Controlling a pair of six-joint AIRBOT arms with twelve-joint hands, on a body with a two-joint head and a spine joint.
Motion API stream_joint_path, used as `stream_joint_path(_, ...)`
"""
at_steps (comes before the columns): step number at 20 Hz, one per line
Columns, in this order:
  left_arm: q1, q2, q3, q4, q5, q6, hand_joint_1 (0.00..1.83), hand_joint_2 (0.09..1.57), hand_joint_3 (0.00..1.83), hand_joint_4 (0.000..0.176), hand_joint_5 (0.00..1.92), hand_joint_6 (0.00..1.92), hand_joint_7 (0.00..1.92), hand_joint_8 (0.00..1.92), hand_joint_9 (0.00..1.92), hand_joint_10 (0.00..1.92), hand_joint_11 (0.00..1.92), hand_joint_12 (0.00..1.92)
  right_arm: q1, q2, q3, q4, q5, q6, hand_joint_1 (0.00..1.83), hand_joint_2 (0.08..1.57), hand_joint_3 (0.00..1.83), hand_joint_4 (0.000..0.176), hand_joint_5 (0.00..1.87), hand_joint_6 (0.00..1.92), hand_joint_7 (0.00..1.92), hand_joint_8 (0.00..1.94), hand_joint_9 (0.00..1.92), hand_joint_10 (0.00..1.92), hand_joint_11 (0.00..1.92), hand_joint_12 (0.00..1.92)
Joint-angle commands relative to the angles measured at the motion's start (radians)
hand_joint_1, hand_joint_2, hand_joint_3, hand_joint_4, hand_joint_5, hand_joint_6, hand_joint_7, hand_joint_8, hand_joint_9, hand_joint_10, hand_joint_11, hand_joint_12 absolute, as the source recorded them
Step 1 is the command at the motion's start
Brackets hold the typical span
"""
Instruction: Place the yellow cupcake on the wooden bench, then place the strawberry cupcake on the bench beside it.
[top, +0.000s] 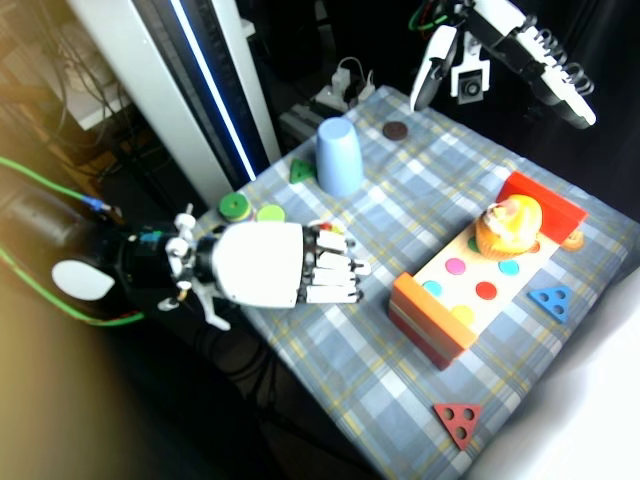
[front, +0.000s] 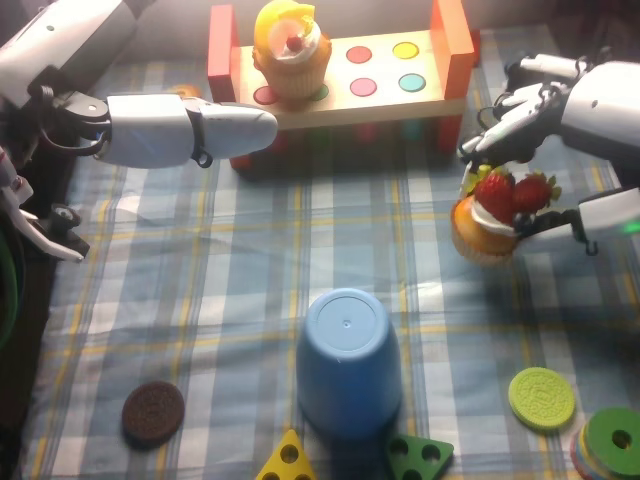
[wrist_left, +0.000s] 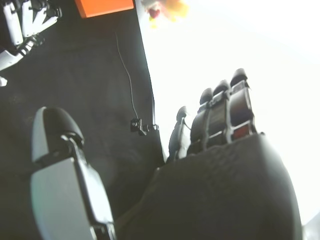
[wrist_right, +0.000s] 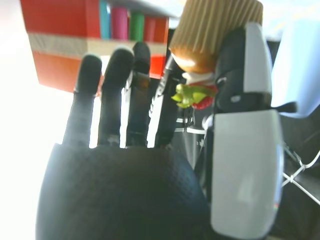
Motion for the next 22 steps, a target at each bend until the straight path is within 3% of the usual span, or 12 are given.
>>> stream_joint_path(1,-0.006,0.006,0.002,0.021,-0.117,-0.013,0.83,0.80,0.00,0.176,0.00,0.00,0.00,0.00,0.00,0.00,0.00,0.00,0.014,-0.001,0.006,0.040,0.109,0.008,1.04,1.12,0.00,0.145,0.98,0.95,0.96,0.81,0.68,0.83,0.05,1.13)
stream_joint_path(2,-0.005,0.006,0.002,0.021,-0.117,-0.016,0.83,0.80,0.00,0.176,0.00,0.00,0.00,0.00,0.00,0.00,0.00,0.00,0.014,-0.001,0.008,0.045,0.109,0.008,1.02,1.10,0.00,0.170,1.01,0.93,1.04,0.67,0.73,0.82,0.07,1.14)
stream_joint_path(5,0.001,0.007,0.001,0.019,-0.117,-0.022,0.82,0.80,0.00,0.176,0.00,0.00,0.00,0.00,0.00,0.00,0.00,0.00,0.014,-0.001,0.008,0.057,0.134,0.020,1.04,1.08,0.00,0.176,1.05,0.86,0.97,0.87,0.74,1.05,0.24,1.12)
stream_joint_path(7,0.006,0.007,0.001,0.015,-0.117,-0.024,0.80,0.79,0.00,0.176,0.00,0.00,0.00,0.00,0.00,0.00,0.00,0.00,0.014,0.001,0.008,0.064,0.168,0.033,0.99,1.13,0.00,0.176,0.93,1.04,0.72,0.98,0.43,0.66,0.01,1.36)
stream_joint_path(10,0.009,0.007,0.001,0.012,-0.119,-0.028,0.89,0.77,0.00,0.176,0.00,0.00,0.00,0.00,0.03,0.01,0.00,0.00,0.044,0.004,0.015,0.094,0.241,0.043,1.02,1.10,0.00,0.176,0.99,0.95,0.83,0.60,0.65,0.49,0.10,1.41)
stream_joint_path(11,0.010,0.007,0.001,0.011,-0.122,-0.030,0.90,0.77,0.00,0.176,0.00,0.00,0.00,0.00,0.04,0.02,0.00,0.00,0.071,-0.001,0.023,0.097,0.249,0.043,1.06,1.10,0.00,0.079,1.00,0.94,0.92,0.45,0.75,0.52,0.25,1.34)
stream_joint_path(12,0.011,0.007,0.001,0.010,-0.123,-0.032,0.92,0.77,0.00,0.176,0.00,0.00,0.00,0.00,0.05,0.02,0.00,0.00,0.090,-0.006,0.030,0.099,0.251,0.043,1.19,1.11,0.01,0.000,1.06,0.82,0.89,1.03,0.80,0.47,0.33,1.17)
stream_joint_path(13,0.012,0.007,0.001,0.009,-0.124,-0.034,0.93,0.77,0.00,0.176,0.00,0.00,0.00,0.00,0.04,0.01,0.00,0.00,0.115,-0.017,0.042,0.099,0.252,0.043,1.23,1.12,0.00,0.000,1.13,0.67,0.83,1.24,0.81,0.43,0.35,1.09)
stream_joint_path(17,0.015,0.006,0.001,0.007,-0.125,-0.039,0.96,0.75,0.00,0.176,0.00,0.00,0.00,0.00,0.05,0.01,0.00,0.00,0.225,-0.078,0.119,0.099,0.204,0.043,1.25,1.07,0.00,0.000,1.18,0.68,0.97,0.96,1.02,0.19,0.44,1.13)
stream_joint_path(20,0.016,0.005,0.002,0.007,-0.124,-0.042,0.84,0.77,0.00,0.176,0.00,0.00,0.00,0.00,0.09,0.02,0.00,0.00,0.288,-0.134,0.185,0.097,0.126,0.043,1.28,1.06,0.00,0.000,1.31,0.23,0.99,1.17,0.76,1.13,0.32,1.57)
stream_joint_path(21,0.016,0.004,0.002,0.006,-0.124,-0.042,0.84,0.77,0.00,0.176,0.00,0.00,0.00,0.00,0.06,0.00,0.00,0.00,0.301,-0.150,0.204,0.094,0.103,0.043,1.27,1.03,0.00,0.000,1.30,0.31,1.13,0.90,0.85,1.08,0.36,1.57)
stream_joint_path(22,0.017,0.004,0.002,0.006,-0.122,-0.042,0.85,0.77,0.00,0.176,0.00,0.00,0.00,0.00,0.03,0.00,0.00,0.00,0.315,-0.168,0.222,0.090,0.074,0.043,1.26,1.03,0.01,0.006,1.19,0.68,1.20,0.61,0.83,0.73,0.08,1.46)
